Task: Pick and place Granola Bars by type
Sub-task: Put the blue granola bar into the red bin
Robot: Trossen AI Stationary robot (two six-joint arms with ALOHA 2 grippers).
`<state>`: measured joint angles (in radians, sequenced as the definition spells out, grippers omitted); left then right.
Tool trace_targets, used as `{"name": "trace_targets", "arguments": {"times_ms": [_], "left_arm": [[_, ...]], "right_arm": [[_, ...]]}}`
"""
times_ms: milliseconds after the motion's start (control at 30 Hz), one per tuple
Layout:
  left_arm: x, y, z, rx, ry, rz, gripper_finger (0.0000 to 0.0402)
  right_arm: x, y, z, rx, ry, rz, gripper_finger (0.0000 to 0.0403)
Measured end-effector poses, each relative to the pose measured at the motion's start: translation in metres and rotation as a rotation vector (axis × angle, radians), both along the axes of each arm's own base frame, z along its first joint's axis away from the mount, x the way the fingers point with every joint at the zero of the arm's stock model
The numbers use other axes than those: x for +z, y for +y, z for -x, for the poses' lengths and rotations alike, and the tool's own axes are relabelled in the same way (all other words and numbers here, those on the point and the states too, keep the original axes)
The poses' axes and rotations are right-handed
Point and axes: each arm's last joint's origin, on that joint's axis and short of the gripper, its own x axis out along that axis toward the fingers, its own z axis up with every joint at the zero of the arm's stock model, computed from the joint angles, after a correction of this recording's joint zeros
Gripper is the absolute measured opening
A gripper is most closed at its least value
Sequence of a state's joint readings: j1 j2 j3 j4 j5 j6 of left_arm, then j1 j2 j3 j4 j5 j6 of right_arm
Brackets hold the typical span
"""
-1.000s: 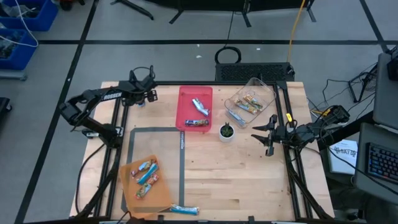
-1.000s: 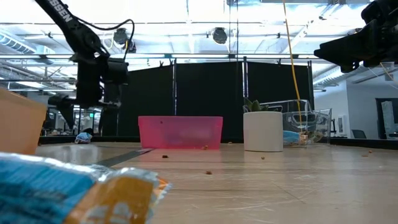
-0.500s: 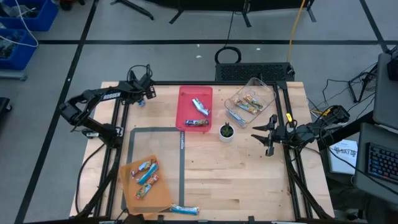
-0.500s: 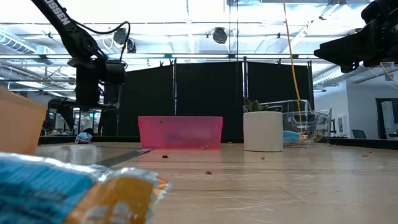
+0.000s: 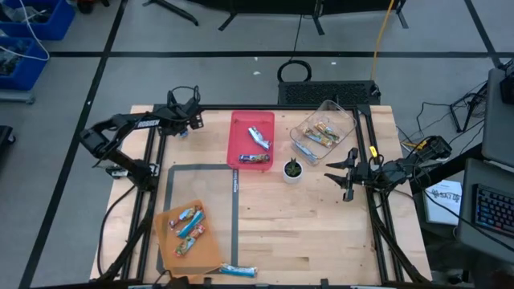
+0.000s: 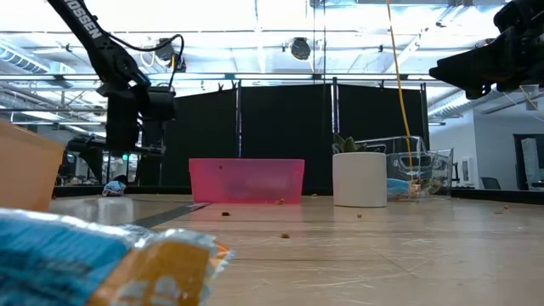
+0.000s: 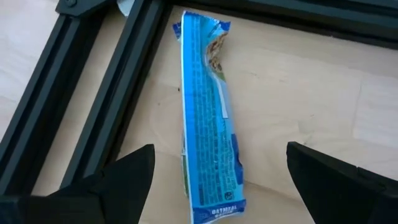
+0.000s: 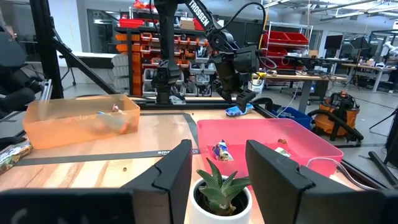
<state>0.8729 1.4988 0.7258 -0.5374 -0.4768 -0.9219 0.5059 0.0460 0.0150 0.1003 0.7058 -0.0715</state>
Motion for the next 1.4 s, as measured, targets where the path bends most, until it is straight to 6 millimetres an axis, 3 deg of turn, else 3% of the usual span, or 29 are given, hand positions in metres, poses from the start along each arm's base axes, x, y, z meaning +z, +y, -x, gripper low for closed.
{"name": "trace_targets", "arguments": {"times_ms": [833,1400], "left_arm": [[-0.008,-0.005,-0.006,-0.002,0.022,-0.011,0.036],[-0.016,-0.011,0.003,0.047,-0.087,-0.032,0.036]], "right_arm": [[0.0,0.0,0.0,0.0,0.0,0.0,0.0142],[0.0,0.0,0.0,0.0,0.0,0.0,0.0142]]}}
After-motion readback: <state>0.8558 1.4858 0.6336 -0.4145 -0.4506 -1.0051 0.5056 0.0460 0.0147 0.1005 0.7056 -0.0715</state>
